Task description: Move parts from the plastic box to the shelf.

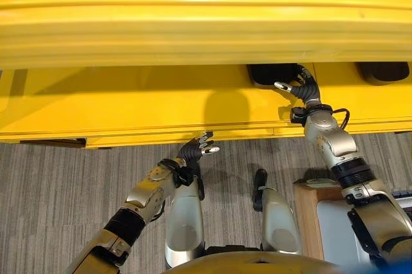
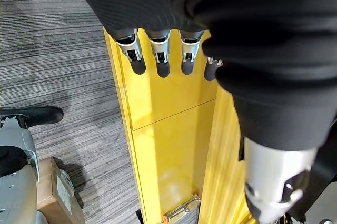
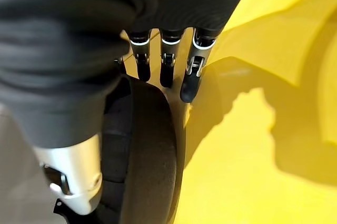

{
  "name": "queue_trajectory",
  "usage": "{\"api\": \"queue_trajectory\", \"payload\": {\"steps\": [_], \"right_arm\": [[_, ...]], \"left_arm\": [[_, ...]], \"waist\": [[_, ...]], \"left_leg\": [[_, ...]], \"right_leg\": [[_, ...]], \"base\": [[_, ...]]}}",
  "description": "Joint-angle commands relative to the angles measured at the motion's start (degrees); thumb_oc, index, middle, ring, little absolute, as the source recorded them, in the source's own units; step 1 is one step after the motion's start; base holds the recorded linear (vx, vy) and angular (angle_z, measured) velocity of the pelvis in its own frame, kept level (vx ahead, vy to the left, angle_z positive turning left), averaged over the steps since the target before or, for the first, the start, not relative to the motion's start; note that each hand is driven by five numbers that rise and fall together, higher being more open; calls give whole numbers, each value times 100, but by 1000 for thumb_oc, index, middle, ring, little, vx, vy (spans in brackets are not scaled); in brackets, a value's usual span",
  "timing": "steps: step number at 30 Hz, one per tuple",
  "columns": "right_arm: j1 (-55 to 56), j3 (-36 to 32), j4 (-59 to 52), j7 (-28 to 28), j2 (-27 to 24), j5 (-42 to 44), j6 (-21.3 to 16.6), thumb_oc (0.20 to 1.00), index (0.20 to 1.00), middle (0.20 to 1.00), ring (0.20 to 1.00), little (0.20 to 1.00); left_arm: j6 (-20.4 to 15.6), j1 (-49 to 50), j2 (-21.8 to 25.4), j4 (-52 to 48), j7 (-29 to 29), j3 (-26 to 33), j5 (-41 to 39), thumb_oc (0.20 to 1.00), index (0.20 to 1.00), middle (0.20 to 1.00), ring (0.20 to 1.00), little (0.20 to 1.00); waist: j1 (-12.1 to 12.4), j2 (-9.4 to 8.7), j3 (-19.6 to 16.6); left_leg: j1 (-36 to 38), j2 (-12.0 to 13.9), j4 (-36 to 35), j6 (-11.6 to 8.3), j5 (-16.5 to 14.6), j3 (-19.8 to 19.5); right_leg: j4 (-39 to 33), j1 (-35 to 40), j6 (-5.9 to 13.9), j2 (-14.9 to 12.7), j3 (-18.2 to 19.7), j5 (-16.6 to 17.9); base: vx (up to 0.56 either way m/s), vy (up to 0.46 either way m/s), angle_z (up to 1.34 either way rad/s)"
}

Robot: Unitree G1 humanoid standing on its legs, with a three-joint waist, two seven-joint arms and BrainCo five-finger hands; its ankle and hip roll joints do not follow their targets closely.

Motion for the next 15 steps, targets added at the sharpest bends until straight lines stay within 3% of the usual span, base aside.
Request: {"api": "queue_trajectory", "payload": {"steps": [1, 15], "right_arm": [[724, 905, 390, 598, 684, 153, 748, 1000, 1000, 1000, 1000, 1000], [764, 1121, 295, 963, 697, -34, 918, 1000, 1000, 1000, 1000, 1000]], "left_arm": [[-215, -73, -71, -909, -9, 120, 24, 1000, 1000, 1000, 1000, 1000], [-240, -64, -94, -892, -44, 115, 45, 1000, 1000, 1000, 1000, 1000]], "waist": [[290, 116, 277], [307, 111, 275]], "left_leg": [[164, -287, -297, 155, -111, -9], [165, -300, -299, 154, -107, -16]], "right_leg": [[291, 375, 26, 80, 34, -375], [310, 372, 8, 82, 25, -392]], "base": [[0, 0, 0], [0, 0, 0]]}}
